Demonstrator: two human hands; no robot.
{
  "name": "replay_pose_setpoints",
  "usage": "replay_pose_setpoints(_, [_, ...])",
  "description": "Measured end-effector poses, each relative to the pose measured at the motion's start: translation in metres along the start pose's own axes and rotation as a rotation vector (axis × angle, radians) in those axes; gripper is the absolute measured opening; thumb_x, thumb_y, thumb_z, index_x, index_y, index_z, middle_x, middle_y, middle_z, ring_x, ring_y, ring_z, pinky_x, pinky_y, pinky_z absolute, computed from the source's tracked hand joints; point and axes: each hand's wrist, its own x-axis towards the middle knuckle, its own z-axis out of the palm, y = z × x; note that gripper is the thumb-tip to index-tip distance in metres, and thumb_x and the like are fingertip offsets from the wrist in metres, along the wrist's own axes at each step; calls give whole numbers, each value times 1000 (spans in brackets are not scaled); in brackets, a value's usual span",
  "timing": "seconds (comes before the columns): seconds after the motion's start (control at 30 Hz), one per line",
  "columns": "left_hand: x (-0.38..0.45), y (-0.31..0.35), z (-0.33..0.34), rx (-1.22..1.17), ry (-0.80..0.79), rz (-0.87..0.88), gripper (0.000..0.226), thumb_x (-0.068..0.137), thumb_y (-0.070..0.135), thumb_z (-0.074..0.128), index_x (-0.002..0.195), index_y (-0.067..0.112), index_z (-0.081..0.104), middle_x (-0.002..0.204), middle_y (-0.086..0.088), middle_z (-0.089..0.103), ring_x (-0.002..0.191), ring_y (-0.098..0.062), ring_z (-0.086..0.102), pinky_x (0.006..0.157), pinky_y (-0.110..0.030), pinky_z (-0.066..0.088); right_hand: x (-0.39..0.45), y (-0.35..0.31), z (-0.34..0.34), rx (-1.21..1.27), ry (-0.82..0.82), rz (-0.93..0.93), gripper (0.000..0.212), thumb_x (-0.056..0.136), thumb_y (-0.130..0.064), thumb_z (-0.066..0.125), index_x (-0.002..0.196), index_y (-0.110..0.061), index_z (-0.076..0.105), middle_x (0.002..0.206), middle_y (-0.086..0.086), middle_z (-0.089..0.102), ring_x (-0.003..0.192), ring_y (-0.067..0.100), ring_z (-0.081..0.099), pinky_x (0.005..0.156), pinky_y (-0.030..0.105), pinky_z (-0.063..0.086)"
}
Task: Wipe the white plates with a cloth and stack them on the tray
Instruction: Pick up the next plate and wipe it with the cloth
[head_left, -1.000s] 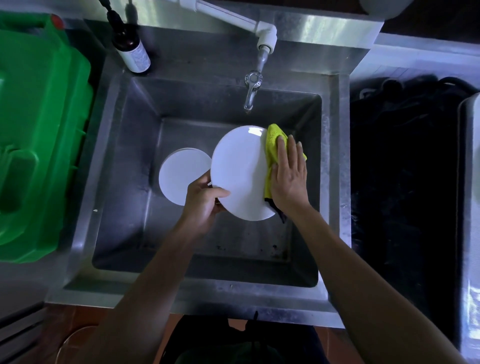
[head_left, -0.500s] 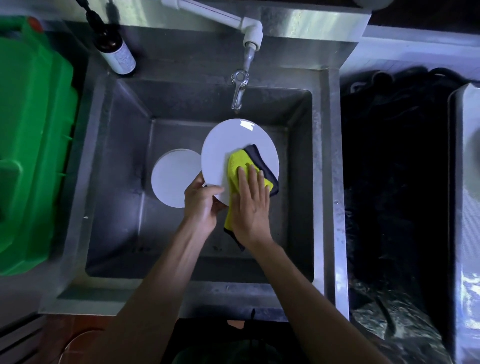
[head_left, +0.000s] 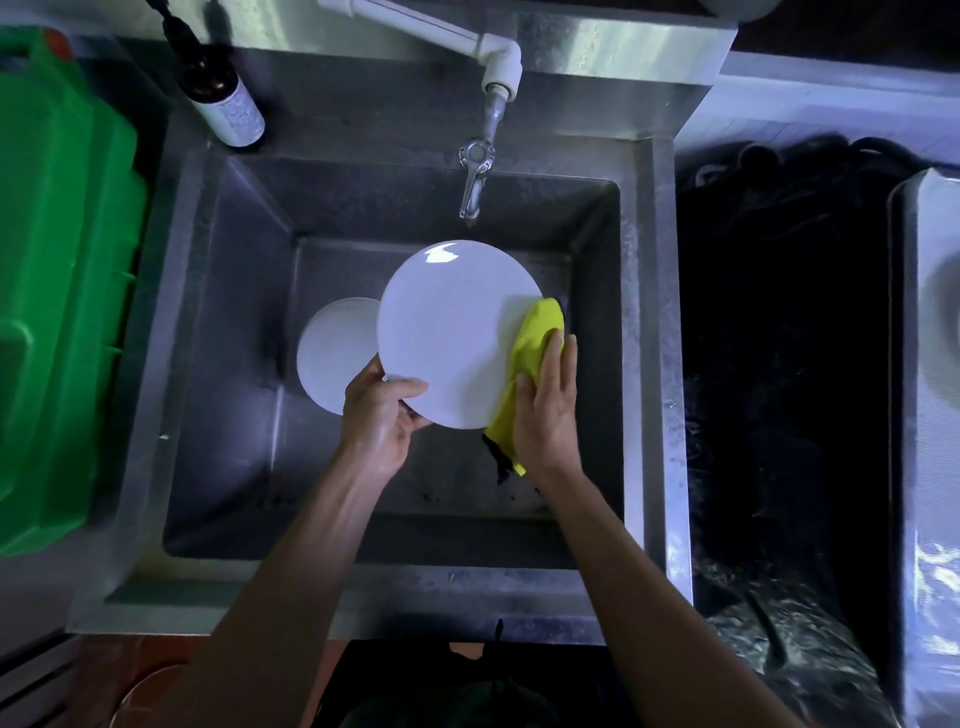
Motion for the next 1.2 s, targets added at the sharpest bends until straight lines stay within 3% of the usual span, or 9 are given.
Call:
replay_pose_setpoints(0.13, [0, 4, -10, 90, -41, -30, 45, 68, -2, 59, 104, 20, 76, 118, -10, 74, 102, -31, 71, 72, -47, 60, 24, 3, -24, 45, 23, 79, 64, 104, -28, 46, 160, -23, 15, 161, 2, 31, 146, 22, 32, 115, 30, 26])
replay_pose_setpoints(0.3, [3, 13, -19, 276, -115, -54, 42, 63, 1, 64, 98, 20, 78, 112, -13, 74, 95, -32, 72, 67, -42, 59, 44, 5, -45, 36, -30, 42, 58, 97, -29, 56, 150, -35, 35, 130, -10, 58, 116, 15, 55, 99, 34, 47])
replay_pose_setpoints(0.47, [8, 29, -21, 504, -187, -62, 42, 60, 1, 65, 96, 19, 78, 104, -13, 76, 90, -31, 73, 69, -40, 57, 55, -3, -57, -31, -115, -76, 54, 94, -25, 60, 142, -40, 40, 114, -14, 58, 95, 5, 54, 73, 8, 35])
replay_pose_setpoints(0.57, [10, 37, -19, 670, -284, -51, 46, 73, -7, 63, 99, 27, 79, 101, -4, 77, 91, -23, 74, 66, -34, 60, 59, -16, -60, -74, -179, -181, 51, 91, -21, 63, 132, -43, 45, 107, -16, 58, 88, 0, 55, 73, 17, 39])
replay_pose_setpoints(0.67, [13, 43, -14, 772, -346, -25, 53, 79, -14, 60, 97, 33, 79, 100, -2, 78, 91, -18, 74, 72, -34, 59, 63, -26, -57, -115, -234, -292, 52, 88, -14, 65, 133, -35, 49, 118, -10, 59, 103, 10, 53, 83, 27, 40])
replay_pose_setpoints(0.83, [19, 52, -2, 910, -392, 26, 62, 80, -14, 59, 84, 45, 78, 82, 15, 74, 72, 0, 68, 55, -14, 49, 65, -40, -53, -187, -225, -458, 53, 86, -7, 67, 135, -22, 54, 129, 0, 61, 111, 12, 52, 85, 17, 33])
replay_pose_setpoints(0.9, [23, 54, 2, 964, -401, 50, 61, 80, -14, 58, 84, 44, 77, 86, 12, 73, 81, -6, 68, 62, -21, 51, 63, -44, -51, -203, -223, -522, 50, 85, -6, 67, 133, -17, 56, 129, 3, 62, 112, 15, 51, 88, 17, 33])
replay_pose_setpoints(1.0, [26, 56, 8, 1020, -409, 84, 58, 78, -15, 57, 83, 40, 76, 90, 8, 74, 94, -19, 68, 75, -30, 52, 61, -49, -48, -267, -209, -567, 45, 87, -8, 65, 131, -18, 57, 130, 2, 61, 116, 24, 54, 95, 36, 42])
replay_pose_setpoints(1.2, [28, 51, 16, 1102, -355, 172, 68, 74, -10, 50, 85, 52, 75, 92, 3, 76, 95, -23, 71, 74, -40, 57, 55, -41, -45, -455, -77, -556, 45, 82, -6, 59, 125, -18, 54, 122, 4, 61, 108, 33, 57, 87, 46, 46])
